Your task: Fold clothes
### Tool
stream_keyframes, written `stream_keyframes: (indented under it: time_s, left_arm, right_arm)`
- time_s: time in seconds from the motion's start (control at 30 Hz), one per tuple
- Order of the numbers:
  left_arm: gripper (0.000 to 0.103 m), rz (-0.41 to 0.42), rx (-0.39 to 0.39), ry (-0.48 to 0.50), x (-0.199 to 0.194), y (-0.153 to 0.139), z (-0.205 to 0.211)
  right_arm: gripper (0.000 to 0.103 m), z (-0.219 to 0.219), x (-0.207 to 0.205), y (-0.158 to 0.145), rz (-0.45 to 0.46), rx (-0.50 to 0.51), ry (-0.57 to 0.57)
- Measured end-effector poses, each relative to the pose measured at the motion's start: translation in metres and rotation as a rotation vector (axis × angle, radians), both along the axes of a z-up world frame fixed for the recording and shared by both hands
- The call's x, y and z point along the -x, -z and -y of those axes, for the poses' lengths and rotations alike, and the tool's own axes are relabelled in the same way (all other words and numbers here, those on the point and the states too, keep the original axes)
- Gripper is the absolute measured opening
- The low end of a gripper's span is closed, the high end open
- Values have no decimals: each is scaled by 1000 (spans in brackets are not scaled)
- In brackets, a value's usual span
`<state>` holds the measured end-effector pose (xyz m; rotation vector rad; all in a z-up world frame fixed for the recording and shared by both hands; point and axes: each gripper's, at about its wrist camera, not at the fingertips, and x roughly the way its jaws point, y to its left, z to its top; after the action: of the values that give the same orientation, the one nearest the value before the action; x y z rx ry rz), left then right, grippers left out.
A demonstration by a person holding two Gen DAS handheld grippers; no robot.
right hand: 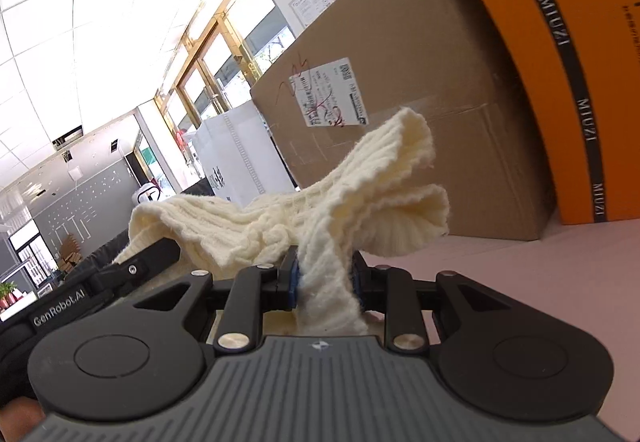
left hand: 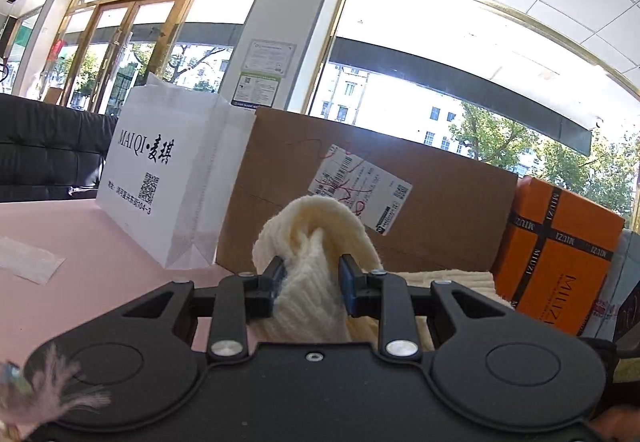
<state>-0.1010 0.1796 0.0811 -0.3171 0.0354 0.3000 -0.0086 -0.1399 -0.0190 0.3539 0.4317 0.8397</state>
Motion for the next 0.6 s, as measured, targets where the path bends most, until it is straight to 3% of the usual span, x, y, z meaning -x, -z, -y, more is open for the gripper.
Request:
stream_keyframes:
  time_s: [0.17,0.23,0.3,0.4,0.47,0.53,0.57,0.6]
  left_arm:
    - [30,-40,41,-115,-23,32,-38]
    - [30,-127,50,-132,-35,49,-50]
    - [30,-210,156,-132,-43,61,-68]
    - [31,-220,298,-155,-38,73,-86]
    - [31,-224,359,-170,-36,79,-93]
    - [42,-220,389,-194,-34,81,-97]
    - [48,-217,404,-206,-34,82,-98]
    - [60,-190,414,-227,-29,81,-100]
  right_arm:
    - [21,-55,-19,17,82,83,-8]
    - [21,-70,-32,30,58,126,-7]
    - [22,-81,-43,45,0,158,-7]
    - [26,-75,-59,55,-114,136,13]
    - [41,-71,-64,60,-159,147,29]
    - [85,-71,-66,61,-170,165,62]
    - [89,-69,-65,61,-163,157,66]
    - [89,-68,-64,61,-160,149,68]
